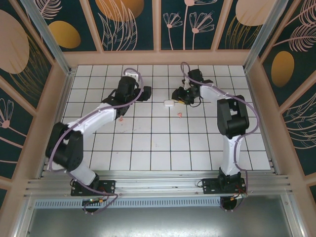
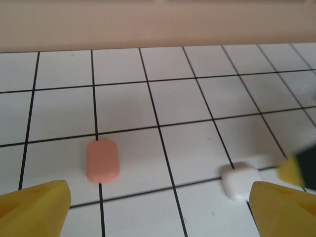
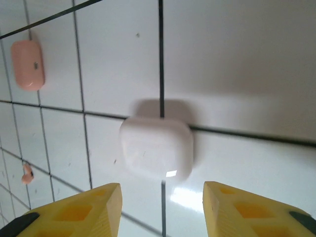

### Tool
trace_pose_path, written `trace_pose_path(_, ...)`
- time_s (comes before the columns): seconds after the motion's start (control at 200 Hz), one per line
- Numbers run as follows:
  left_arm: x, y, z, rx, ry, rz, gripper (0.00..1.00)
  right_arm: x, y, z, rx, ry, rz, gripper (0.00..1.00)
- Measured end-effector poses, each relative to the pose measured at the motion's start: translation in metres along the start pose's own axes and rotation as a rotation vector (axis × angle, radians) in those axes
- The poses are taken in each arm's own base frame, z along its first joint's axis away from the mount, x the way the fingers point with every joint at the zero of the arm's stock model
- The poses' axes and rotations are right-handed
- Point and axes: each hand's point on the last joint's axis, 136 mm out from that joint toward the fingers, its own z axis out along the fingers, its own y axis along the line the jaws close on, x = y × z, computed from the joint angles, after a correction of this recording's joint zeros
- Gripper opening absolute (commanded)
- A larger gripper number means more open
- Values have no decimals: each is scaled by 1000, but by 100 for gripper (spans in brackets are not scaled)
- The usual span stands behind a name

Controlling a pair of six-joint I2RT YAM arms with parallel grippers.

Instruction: Insert the wireless bluetooth earbuds into the charging case

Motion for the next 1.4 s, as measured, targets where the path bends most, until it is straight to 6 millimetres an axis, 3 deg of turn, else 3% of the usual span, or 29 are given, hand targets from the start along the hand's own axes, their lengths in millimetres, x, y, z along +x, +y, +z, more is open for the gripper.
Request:
trace_pose_path(0.115, 2, 11, 44, -48, 37, -7, 89, 15, 10, -34, -6, -45, -14, 47)
trace_pose_path(0.215, 18, 30, 76, -98, 99, -14, 87, 29, 17, -61, -22, -92, -31, 48)
trace_pose_path(0.44, 31, 75, 125, -173, 190, -78, 83, 71, 10, -95, -6, -136, -8, 48)
trace_pose_path(0.585, 37, 91, 138, -180, 238, -114, 77, 80, 13, -115, -10, -183, -9, 48)
trace_pose_path(0.776, 52, 87, 149, -144, 304, -124, 70, 77, 22, -135, -29, -249, -12, 49)
trace_pose_path(1.071, 79, 88, 152, -150, 377, -121, 70, 82, 18, -132, -30, -244, 17, 49)
trace_pose_path(1.401, 97, 93, 150, -167, 415, -112, 61, 82, 24, -141, -46, -268, 20, 49)
